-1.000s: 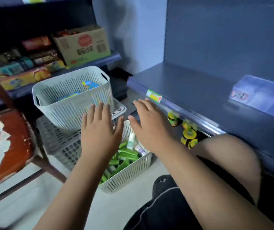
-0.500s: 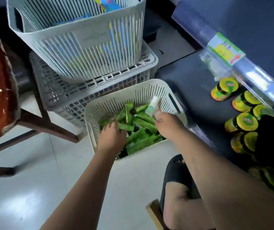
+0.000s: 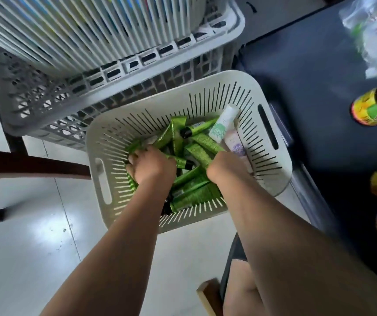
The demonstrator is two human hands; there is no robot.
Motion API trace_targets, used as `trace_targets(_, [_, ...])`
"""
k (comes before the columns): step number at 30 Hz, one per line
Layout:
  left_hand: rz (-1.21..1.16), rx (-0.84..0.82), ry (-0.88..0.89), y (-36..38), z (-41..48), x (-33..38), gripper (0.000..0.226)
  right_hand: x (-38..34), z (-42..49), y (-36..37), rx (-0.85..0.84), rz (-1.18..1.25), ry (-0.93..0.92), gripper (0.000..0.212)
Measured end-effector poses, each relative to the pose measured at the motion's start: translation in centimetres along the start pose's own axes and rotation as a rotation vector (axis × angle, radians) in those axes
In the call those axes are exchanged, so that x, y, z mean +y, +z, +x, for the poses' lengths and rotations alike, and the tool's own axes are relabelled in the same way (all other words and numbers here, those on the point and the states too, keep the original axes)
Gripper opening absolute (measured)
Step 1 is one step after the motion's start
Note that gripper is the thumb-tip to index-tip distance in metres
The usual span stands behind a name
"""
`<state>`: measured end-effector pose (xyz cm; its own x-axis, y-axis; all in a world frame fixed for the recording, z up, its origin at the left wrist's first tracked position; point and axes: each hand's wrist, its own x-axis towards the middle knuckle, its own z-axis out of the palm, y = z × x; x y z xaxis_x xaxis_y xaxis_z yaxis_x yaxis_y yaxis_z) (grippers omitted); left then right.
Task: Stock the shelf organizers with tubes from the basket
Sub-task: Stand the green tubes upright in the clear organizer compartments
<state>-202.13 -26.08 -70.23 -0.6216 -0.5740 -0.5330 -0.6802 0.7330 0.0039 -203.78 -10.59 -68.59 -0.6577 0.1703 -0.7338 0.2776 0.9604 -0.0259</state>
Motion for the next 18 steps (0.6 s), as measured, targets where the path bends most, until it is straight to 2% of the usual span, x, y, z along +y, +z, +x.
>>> trace_targets(4, [-0.128, 0.087, -0.005, 0.2, 0.7, -0.5, 0.086, 0.0, 0.5, 0.3, -0.012, 0.076, -0.033, 0.013])
trace_targets(10, [-0.192, 0.263, 0.234, -1.2, 0.3, -0.6, 0.062, 0.5, 0.1, -0.7, -0.079, 0.322, -0.106, 0.018])
trace_targets(12, [-0.27, 0.238, 0.379, -1.5, -0.3, -0.7, 0.05, 0.7, -0.2, -1.2, -0.148, 0.483, -0.125, 0.022])
trace_targets(14, [-0.394, 0.125, 0.477, -1.6, -1.2, -0.8, 0.043, 1.0, -0.6, -1.9, -0.194, 0.682, -0.091, 0.024])
trace_targets(16, [-0.496, 0.077, 0.483, -1.7, -2.1, -0.6, 0.045, 1.4, -1.0, -2.7, -0.28, 0.95, -0.018, 0.024])
trace_targets(18, [-0.646, 0.116, 0.399, -2.6, -2.9, -0.3, 0.043, 1.9, -1.6, -3.6, -0.383, 1.204, -0.011, 0.015])
